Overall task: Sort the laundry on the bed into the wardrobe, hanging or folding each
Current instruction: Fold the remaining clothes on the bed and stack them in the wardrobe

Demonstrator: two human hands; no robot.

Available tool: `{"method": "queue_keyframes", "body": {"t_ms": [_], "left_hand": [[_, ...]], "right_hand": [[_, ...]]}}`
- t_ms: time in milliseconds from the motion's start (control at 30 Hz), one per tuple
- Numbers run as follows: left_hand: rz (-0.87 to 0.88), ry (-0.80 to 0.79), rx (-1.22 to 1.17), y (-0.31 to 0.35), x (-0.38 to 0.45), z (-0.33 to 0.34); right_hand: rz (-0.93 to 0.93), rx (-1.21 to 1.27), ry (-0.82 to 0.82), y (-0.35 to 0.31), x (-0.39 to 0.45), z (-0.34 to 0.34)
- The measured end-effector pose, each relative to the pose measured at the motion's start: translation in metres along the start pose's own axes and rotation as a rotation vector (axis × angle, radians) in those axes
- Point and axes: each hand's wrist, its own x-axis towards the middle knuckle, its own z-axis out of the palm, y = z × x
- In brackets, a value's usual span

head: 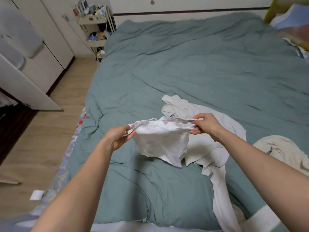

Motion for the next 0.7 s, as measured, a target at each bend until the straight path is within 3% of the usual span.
{"method": "queue_keyframes", "body": {"t_ms": [100,233,333,467,567,600,667,700], "left_hand": [[0.007,0.015,0.171,-0.006,0.005,-0.004],[0.164,0.111,0.503,-0.013,0.005,-0.009],[0.254,0.201,0.592,-0.01,0.014,-0.022],[0.254,0.358,0.379,0.002,0.015,-0.026],[0.18,0.239,0.265,0.019,0.012,-0.021],[0.201,0.196,0.222,0.029,0.011,-0.017],[0.322,0.227,0.117,0.048,0.008,-0.005],[0.349,0.248,0.114,0.052,0.009,-0.003]], "right_hand": [[-0.016,-0.027,0.011,0.0,0.001,-0.004],[-0.016,-0.132,0.113,0.003,0.011,-0.006],[0.011,-0.221,0.218,0.003,0.019,-0.014],[0.011,-0.162,0.466,0.004,0.026,-0.026],[-0.045,-0.25,0.272,0.007,0.028,-0.024],[-0.105,-0.264,0.28,0.003,0.028,-0.022],[-0.245,-0.239,0.459,-0.008,0.032,-0.022],[-0.249,-0.27,0.412,-0.011,0.031,-0.022]]}}
